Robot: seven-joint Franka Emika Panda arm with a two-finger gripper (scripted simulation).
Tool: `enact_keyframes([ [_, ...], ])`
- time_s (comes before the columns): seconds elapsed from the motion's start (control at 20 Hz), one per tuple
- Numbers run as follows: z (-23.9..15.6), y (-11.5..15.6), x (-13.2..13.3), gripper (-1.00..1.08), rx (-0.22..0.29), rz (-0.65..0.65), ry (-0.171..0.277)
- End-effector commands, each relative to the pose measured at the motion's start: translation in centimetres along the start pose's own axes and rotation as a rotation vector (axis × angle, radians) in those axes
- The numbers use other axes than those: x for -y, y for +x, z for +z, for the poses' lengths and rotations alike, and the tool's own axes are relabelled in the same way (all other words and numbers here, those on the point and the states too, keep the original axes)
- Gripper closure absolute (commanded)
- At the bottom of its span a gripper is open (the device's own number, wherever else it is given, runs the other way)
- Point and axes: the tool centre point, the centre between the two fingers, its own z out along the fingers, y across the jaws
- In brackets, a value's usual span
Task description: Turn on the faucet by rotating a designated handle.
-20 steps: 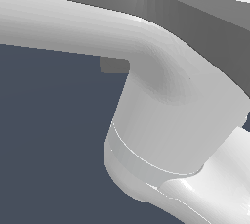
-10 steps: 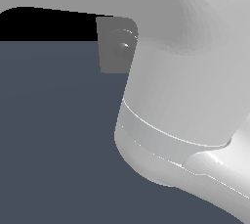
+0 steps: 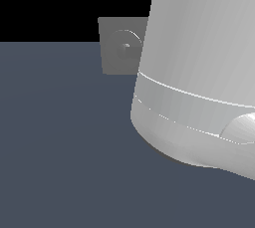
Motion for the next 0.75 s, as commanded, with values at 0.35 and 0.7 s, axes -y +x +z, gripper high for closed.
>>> enact_keyframes([
  [0.35,0.2,4.8,-0.6,1.08,-0.033,-0.045,0.003],
  [0.7,0.2,6.9,-0.9,1.08,-0.039,-0.069,0.003],
])
